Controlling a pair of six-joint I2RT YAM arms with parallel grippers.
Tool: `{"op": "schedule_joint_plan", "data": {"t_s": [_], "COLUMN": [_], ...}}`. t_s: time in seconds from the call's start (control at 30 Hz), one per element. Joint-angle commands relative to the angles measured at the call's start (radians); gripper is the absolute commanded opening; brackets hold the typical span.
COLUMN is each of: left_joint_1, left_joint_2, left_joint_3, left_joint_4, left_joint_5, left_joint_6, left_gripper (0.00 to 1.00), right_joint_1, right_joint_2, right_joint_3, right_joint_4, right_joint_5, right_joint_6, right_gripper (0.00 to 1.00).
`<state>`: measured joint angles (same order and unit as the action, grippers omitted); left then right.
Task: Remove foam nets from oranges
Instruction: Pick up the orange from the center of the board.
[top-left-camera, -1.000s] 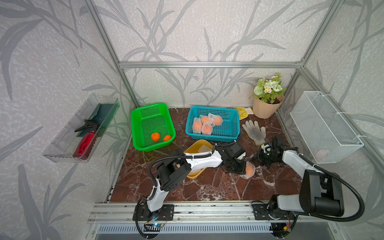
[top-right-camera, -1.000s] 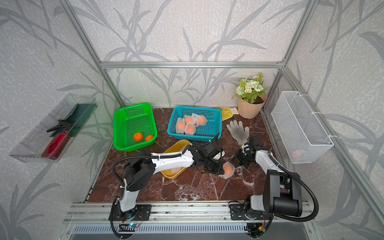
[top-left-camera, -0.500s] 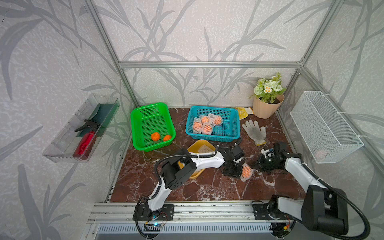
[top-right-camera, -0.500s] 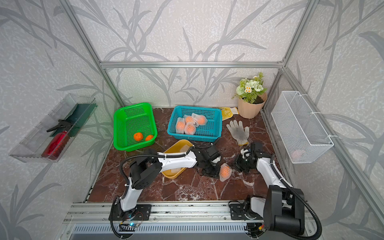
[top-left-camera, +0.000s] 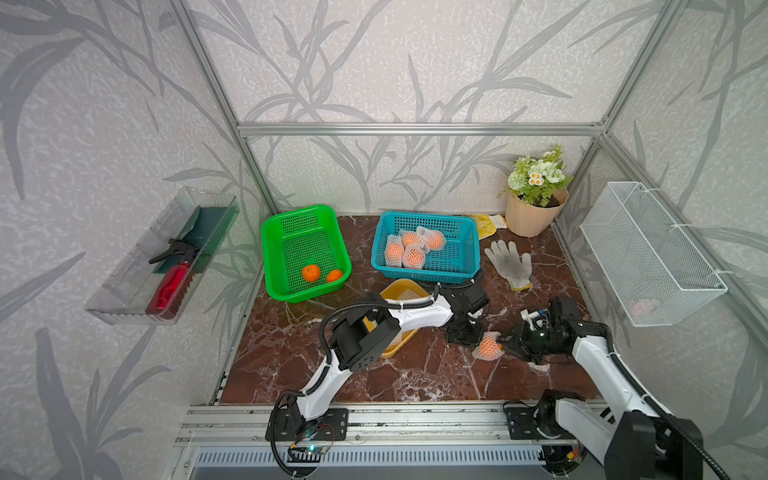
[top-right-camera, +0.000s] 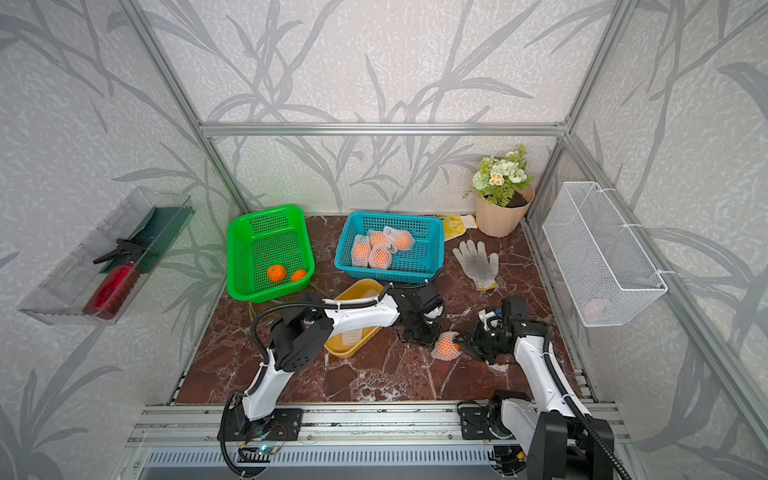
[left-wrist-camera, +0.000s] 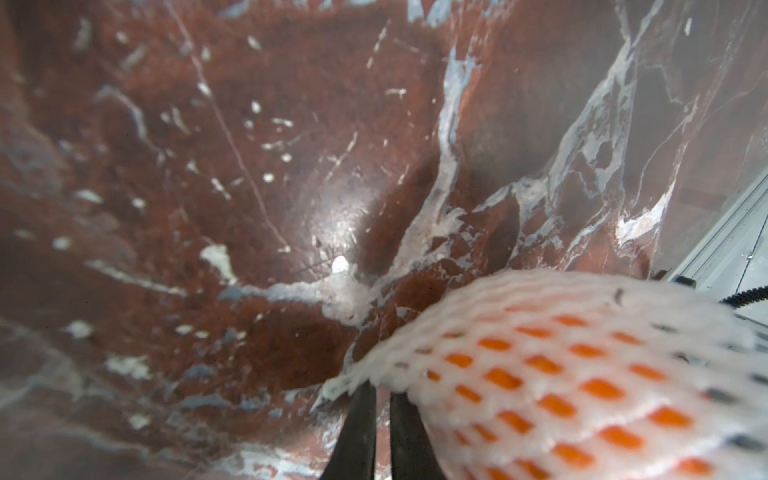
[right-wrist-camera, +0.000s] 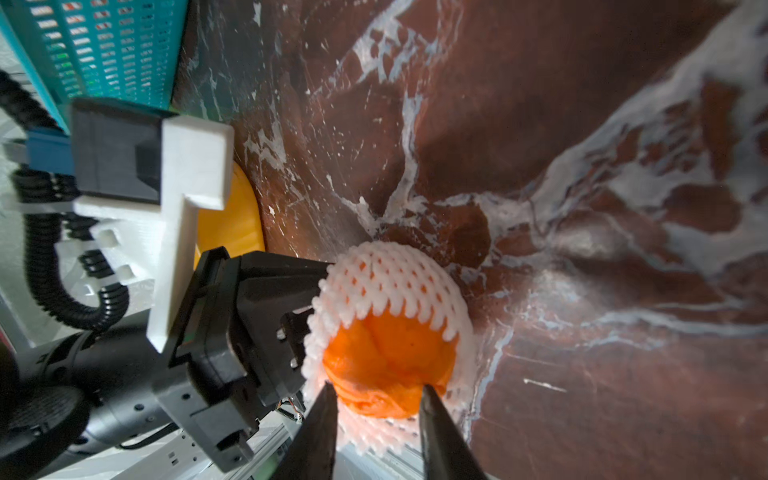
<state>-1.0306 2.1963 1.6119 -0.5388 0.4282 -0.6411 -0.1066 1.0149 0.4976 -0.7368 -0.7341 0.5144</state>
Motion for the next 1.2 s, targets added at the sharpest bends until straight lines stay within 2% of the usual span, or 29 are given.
{"op": "schedule_joint_plan", "data": {"t_s": [0.0, 0.43, 0.7, 0.8, 1.0, 1.17], "left_joint_1": [0.006, 0.006, 0.006, 0.006, 0.009, 0.01], "left_joint_2": [0.024, 0.019, 0.012, 0.013, 0.007, 0.006], "left_joint_3": [0.026, 0.013, 0.005, 0.005, -0.01, -0.035], "left_joint_4": [-0.036, -0.021, -0.013, -0.012, -0.029, -0.043], "left_joint_5": [-0.013, 0.007, 0.012, 0.015, -0.002, -0.031], "left_joint_6": [0.032, 0.043, 0.046, 0.047, 0.055, 0.065], "left_gripper": [0.11, 0.11, 0.1, 0.1, 0.1, 0.1], "right_joint_1": [0.023, 0.128, 0.204, 0.217, 0.217, 0.216], "right_joint_2": [0.0, 0.069, 0.12, 0.135, 0.088, 0.051], "right_joint_3": [-0.025, -0.08, -0.052, -0.058, 0.016, 0.106], "right_joint_4": [-0.023, 0.177, 0.156, 0.171, 0.085, -0.037], "right_joint_5": [-0.002, 0.043, 0.112, 0.119, 0.159, 0.208], "right_joint_6": [0.029, 0.181, 0.186, 0.196, 0.174, 0.132], "right_gripper": [0.39, 0.56, 0.67, 0.66, 0.46, 0.45]}}
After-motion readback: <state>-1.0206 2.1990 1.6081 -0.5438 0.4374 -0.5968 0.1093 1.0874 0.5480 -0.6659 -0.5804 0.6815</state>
